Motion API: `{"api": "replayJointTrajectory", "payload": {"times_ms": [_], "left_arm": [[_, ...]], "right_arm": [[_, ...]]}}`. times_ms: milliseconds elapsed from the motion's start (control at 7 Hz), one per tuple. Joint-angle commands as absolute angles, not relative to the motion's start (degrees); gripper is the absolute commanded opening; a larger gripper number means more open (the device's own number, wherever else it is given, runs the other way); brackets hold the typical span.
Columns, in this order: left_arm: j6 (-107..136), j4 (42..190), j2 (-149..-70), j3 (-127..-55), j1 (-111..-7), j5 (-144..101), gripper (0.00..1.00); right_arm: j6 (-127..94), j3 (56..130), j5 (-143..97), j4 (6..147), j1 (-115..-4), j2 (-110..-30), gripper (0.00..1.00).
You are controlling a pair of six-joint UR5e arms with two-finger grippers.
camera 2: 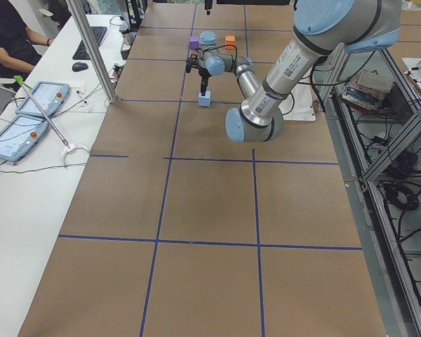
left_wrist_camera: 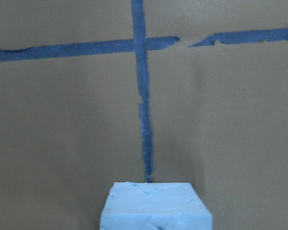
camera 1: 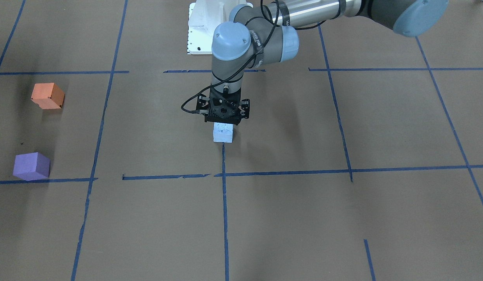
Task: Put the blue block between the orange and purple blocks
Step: 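Carry the light blue cube with the left gripper to the table center, then release the light blue cube and withdraw the left gripper while the right gripper approaches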
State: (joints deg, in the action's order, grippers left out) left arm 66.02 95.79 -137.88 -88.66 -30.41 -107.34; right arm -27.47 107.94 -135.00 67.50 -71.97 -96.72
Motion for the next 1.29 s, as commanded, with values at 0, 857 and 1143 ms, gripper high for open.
{"api": "replayJointTrajectory", "payload": {"times_ms": [0,857,1143], "left_arm": [[66.01,94.23,-125.40,-106.18,-32.60,-107.58,1.00],[53.35,86.22,-101.73,-126.45,-41.74,-112.05,1.00],[53.44,86.31,-100.72,-126.83,-41.66,-112.24,1.00]], "right_arm": [[-46.15,109.60,-134.56,64.34,-64.02,-91.70,1.00],[-78.03,108.20,-112.02,84.47,-33.80,-62.20,1.00],[-82.07,96.14,-107.77,86.84,-30.16,-50.16,1.00]]}}
